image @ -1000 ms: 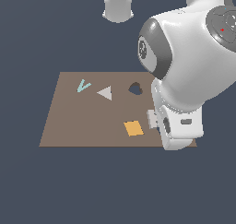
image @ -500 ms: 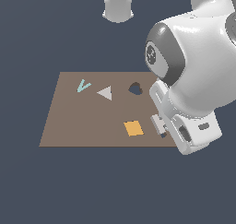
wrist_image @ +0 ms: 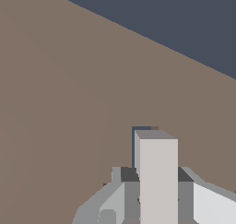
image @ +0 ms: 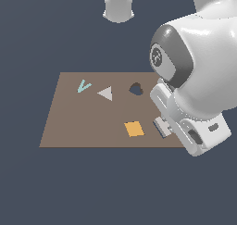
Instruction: Insert a designated object into the corresponding slot on a board.
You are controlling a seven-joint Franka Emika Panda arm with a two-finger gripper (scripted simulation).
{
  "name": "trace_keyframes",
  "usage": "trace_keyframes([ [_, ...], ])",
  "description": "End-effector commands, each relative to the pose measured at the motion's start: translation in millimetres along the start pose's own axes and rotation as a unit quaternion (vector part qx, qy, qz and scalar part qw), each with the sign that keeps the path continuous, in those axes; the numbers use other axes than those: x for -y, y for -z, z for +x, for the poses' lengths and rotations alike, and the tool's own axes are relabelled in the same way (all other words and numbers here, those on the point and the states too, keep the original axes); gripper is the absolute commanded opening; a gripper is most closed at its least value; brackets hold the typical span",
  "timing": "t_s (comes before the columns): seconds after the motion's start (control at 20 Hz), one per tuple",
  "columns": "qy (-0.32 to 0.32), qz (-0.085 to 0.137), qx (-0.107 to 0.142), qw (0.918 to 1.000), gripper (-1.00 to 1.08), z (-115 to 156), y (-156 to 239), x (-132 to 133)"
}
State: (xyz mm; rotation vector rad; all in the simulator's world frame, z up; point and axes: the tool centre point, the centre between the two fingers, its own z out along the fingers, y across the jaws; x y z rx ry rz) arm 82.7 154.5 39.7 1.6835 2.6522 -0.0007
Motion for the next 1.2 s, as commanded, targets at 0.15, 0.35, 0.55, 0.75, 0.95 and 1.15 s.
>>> trace_keyframes([
  [0.15,0.005,0.000,0.000,1.0000,-1.00,1,0,-1],
  [0.35,0.003,0.000,0.000,1.0000,-1.00,0,0,0],
  [0.55,0.003,0.000,0.000,1.0000,-1.00,1,-8,0],
  [0.75,0.002,0.000,0.000,1.0000,1.00,0,-10,0],
  [0.95,0.002,0.000,0.000,1.0000,1.00,0,-10,0],
  [1.15,0.002,0.000,0.000,1.0000,1.00,0,-10,0],
])
